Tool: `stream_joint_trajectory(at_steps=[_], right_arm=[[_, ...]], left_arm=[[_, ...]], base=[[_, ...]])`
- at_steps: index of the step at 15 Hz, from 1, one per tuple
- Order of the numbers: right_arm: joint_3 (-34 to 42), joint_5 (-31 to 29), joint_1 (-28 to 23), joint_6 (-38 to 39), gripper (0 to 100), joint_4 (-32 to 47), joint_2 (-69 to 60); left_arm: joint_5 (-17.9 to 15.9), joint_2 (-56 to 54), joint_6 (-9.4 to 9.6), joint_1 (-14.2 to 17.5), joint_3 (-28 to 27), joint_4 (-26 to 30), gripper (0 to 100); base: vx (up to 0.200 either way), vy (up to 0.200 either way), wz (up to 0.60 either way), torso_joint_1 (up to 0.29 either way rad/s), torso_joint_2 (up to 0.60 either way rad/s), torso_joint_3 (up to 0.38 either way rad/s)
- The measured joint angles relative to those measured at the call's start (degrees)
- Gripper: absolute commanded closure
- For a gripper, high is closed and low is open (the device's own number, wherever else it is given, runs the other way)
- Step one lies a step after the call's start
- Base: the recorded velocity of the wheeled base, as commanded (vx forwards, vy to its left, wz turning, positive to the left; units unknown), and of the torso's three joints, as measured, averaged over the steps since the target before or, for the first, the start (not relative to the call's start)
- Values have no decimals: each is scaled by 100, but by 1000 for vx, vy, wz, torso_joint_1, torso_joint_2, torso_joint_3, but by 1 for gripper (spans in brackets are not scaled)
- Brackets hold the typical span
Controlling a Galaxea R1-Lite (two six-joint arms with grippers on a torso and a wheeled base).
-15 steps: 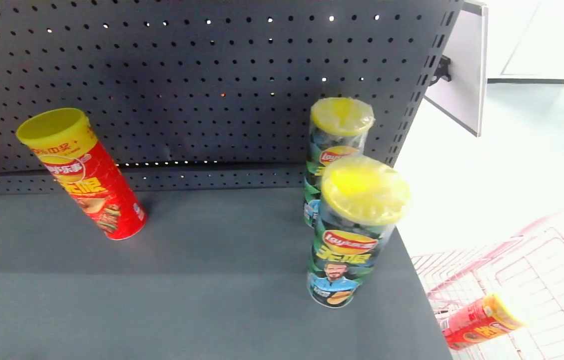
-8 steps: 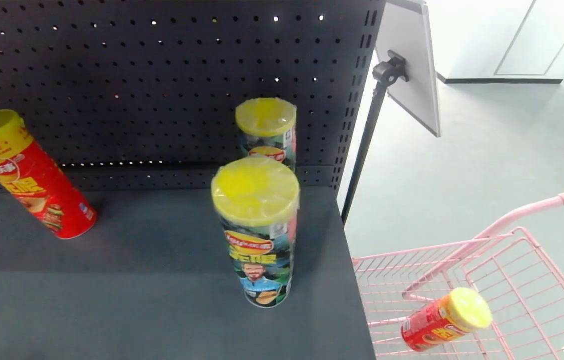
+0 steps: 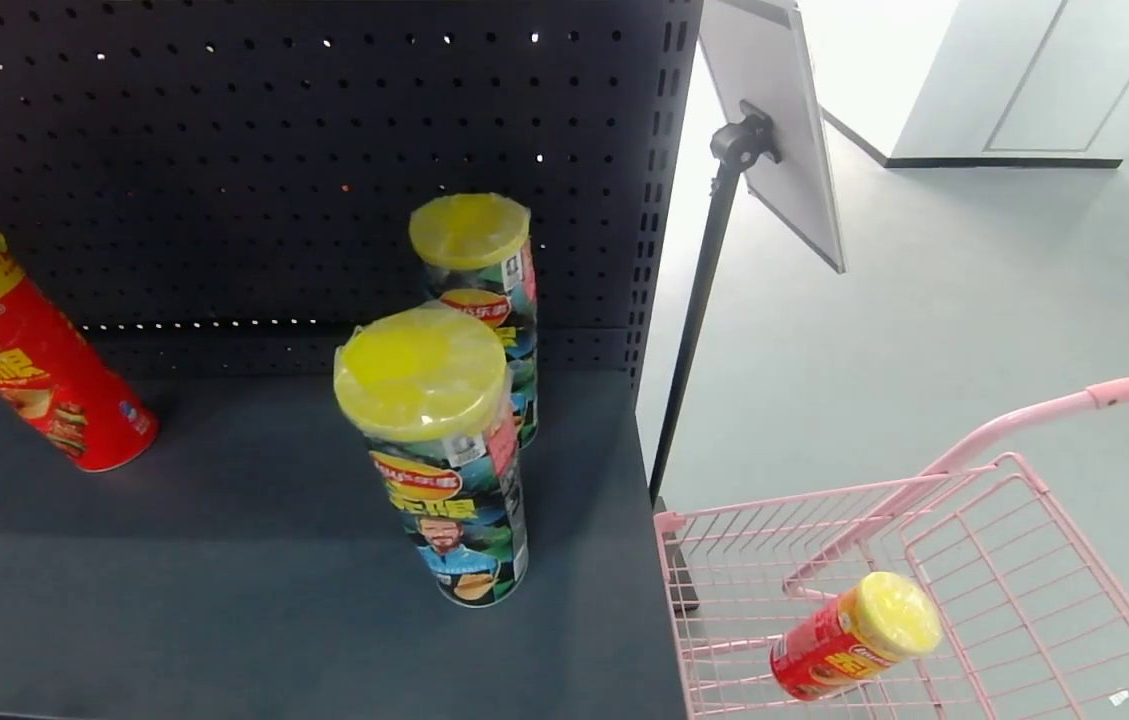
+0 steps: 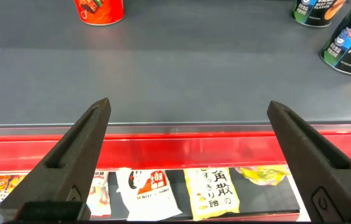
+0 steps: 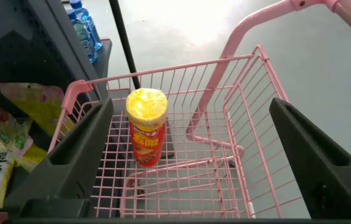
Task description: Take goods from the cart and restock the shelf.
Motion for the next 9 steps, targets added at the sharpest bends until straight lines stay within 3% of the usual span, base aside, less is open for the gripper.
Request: stream_joint_trajectory(at_steps=[5, 9], right_arm=[[0, 0, 0, 2, 0, 0, 0], [0, 2, -2, 0, 0, 0, 0]], left_arm=[[1, 0, 0, 0, 0, 0, 0], [1, 0, -2, 2, 0, 0, 0]], base=[[0, 0, 0, 0, 0, 0], [-200, 0, 0, 4, 1, 6]])
